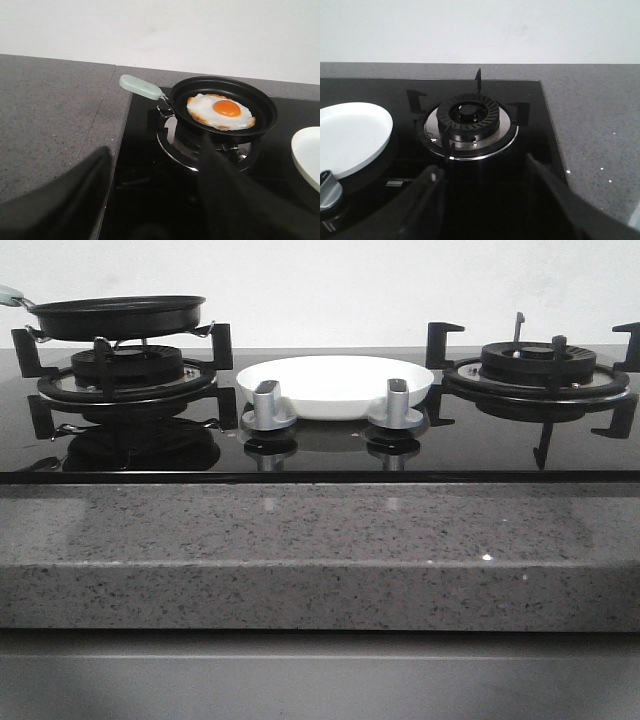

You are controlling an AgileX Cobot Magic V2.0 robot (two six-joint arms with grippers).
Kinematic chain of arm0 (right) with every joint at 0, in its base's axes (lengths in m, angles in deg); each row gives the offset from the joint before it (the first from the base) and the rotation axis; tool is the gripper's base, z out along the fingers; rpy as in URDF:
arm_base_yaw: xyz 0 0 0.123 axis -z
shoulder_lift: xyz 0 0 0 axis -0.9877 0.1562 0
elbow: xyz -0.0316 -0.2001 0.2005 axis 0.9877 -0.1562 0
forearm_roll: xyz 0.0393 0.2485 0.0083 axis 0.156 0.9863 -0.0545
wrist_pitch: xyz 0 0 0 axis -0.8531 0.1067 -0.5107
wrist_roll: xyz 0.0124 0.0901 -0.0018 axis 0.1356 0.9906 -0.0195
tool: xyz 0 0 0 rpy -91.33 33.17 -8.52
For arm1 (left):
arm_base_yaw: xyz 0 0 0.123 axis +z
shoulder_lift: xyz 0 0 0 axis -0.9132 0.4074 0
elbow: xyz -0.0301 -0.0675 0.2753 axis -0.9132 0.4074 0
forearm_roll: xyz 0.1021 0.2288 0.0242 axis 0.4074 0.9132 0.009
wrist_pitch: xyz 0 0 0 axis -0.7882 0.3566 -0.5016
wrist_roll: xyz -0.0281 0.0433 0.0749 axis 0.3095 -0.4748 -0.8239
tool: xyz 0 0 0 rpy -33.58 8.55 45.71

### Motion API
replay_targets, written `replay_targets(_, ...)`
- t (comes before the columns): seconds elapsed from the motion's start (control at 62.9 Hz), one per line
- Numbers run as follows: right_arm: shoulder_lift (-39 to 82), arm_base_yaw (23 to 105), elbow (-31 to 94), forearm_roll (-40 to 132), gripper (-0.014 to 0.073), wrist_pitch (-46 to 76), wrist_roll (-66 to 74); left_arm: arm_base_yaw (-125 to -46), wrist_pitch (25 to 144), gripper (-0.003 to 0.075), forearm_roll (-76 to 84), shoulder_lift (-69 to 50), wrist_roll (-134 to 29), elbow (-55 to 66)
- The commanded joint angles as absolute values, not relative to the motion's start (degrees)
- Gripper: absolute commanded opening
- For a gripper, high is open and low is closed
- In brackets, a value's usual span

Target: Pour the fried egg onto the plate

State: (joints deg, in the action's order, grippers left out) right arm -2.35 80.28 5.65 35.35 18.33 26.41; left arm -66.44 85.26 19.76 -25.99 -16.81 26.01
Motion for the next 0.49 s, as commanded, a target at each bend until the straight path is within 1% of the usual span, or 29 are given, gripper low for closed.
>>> replay_targets(0.0, -2.0, 80.5, 7.6, 36.6, 0.0587, 13.6, 26.1, -66.5, 80.5, 0.0692, 19.0, -25.9, -16.4, 23.8)
replay_targets(0.016, -2.0, 80.5, 7.6, 36.6, 0.0596, 13.6, 26.1, -66.5, 80.5, 0.0712, 19.0, -25.9, -16.4, 23.8)
replay_targets(0.111, -2.0, 80.5, 7.6, 36.6, 0.0598, 13.9, 26.1, -66.5, 80.5, 0.0659, 19.0, -25.9, -16.4, 23.8)
replay_targets(0.254, -1.0, 80.5, 8.2, 37.6, 0.0598, 14.4, 26.1, -66.5, 80.5, 0.0604, 19.0, -25.9, -16.4, 23.8)
replay_targets(0.366, 4.7, 80.2, 13.1, 37.8, 0.0598, 20.0, 26.1, -66.5, 80.5, 0.0573, 19.0, -25.9, -16.4, 23.8)
replay_targets(0.477, 13.9, 78.5, 20.5, 38.2, 0.0598, 25.5, 26.1, -66.5, 80.5, 0.0547, 19.0, -25.9, -16.4, 23.8)
